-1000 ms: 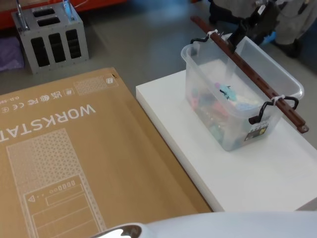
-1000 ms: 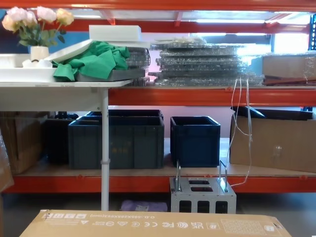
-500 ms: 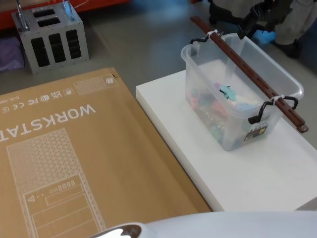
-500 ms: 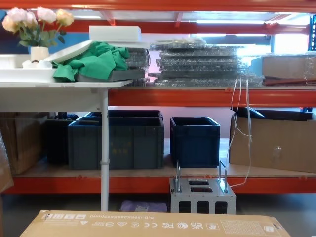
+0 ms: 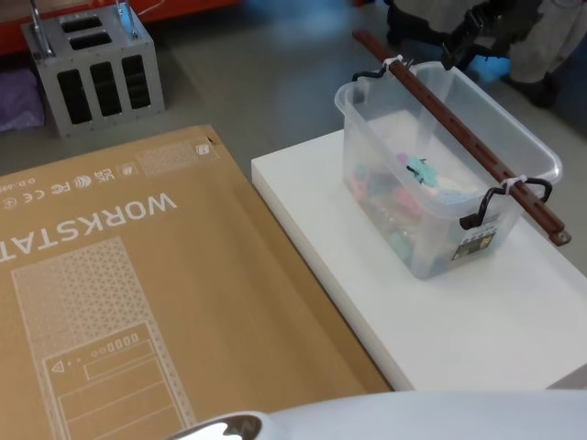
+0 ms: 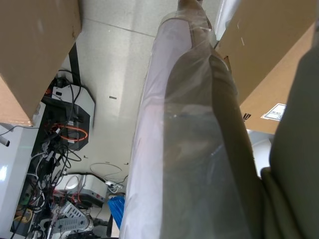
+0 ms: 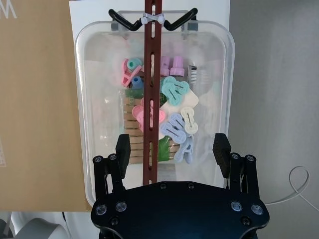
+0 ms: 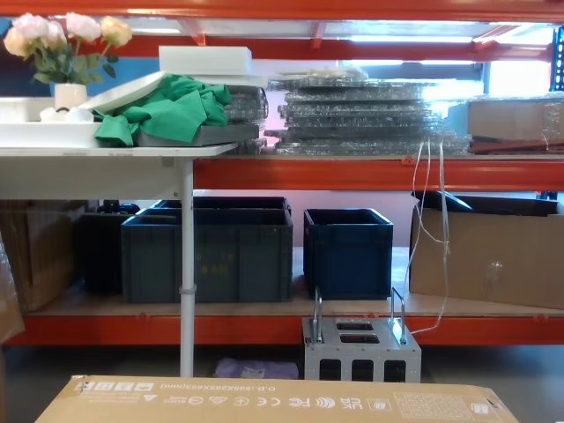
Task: Use one hand to grasp the basket and place it at the designated location.
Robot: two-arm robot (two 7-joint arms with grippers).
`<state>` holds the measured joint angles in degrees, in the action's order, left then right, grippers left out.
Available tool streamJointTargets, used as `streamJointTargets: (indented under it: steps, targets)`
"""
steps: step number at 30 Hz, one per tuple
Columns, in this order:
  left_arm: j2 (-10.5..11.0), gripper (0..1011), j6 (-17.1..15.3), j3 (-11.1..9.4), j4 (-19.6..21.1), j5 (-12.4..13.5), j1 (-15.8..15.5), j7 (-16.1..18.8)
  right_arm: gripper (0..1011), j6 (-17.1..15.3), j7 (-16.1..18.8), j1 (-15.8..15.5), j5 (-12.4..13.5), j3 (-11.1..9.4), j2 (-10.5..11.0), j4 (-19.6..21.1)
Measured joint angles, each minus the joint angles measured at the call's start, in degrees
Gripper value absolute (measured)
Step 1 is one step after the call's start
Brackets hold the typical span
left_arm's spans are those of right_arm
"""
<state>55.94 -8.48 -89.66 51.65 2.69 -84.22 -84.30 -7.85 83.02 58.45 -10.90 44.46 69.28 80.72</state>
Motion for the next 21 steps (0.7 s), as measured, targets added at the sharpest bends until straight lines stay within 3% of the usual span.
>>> streamJointTargets:
  steps: [21]
  targets:
    - [0.00, 0, 0.00, 0.00, 0.00, 0.00, 0.00, 0.00, 1001, 0.01, -0.04, 0.08, -0.02, 0.12, 0.04, 0.04]
